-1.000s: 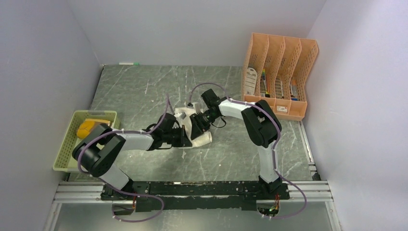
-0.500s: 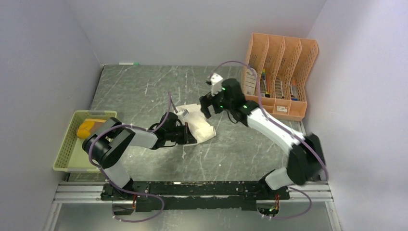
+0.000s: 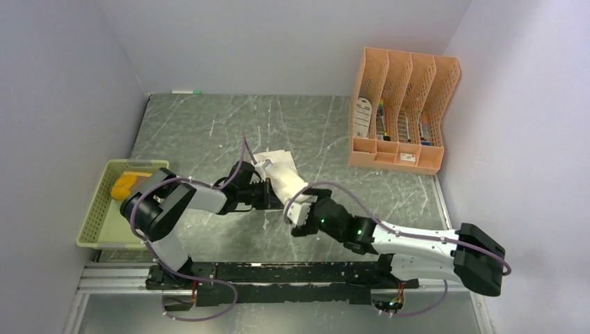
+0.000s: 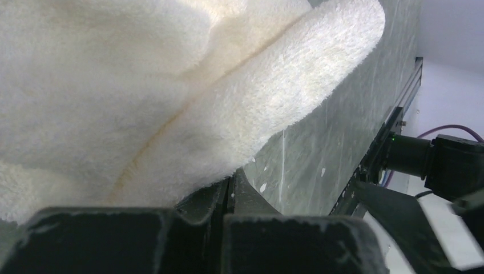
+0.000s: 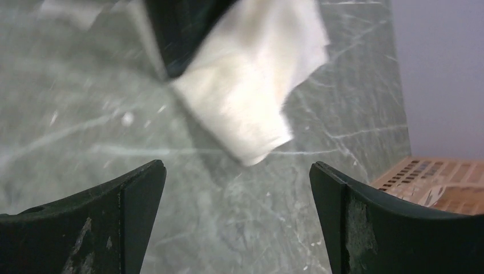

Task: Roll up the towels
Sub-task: Roll the towel at the center of the board.

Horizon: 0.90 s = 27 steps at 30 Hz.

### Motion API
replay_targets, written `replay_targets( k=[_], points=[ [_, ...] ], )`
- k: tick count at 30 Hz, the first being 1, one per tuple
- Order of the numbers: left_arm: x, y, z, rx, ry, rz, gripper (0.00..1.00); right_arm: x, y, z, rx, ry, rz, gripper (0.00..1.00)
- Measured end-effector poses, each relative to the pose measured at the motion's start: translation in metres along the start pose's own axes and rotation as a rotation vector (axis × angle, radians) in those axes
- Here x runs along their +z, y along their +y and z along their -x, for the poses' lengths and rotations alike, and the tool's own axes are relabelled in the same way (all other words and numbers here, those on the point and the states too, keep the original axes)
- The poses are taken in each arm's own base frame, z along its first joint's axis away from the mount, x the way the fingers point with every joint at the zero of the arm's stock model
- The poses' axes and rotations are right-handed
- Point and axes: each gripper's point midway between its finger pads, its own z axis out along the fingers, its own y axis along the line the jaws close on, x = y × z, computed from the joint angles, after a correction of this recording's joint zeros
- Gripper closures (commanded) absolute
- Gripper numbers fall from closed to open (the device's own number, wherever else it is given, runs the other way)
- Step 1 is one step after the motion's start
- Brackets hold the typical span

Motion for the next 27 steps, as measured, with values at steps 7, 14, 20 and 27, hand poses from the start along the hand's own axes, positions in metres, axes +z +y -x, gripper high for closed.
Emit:
replay_targets(
  k=[7,14,20,27],
  points=[
    [-0.003,0.001,-0.007,-0.022,0.05,-0.031,0.93,0.0,0.037,-0.017,-0.31,0.065,0.095,0.0],
    [-0.009,0.003,-0.012,-0.033,0.086,-0.049,0.93,0.018,0.046,-0.031,-0.494,0.059,0.074,0.0],
    [-0.013,0.007,-0.011,-0.059,0.1,-0.064,0.93,0.035,0.054,-0.035,-0.569,0.032,0.053,0.03],
    [-0.013,0.007,-0.012,-0.073,0.133,-0.098,0.93,0.057,0.056,-0.026,-0.589,-0.012,0.011,0.22]
  ],
)
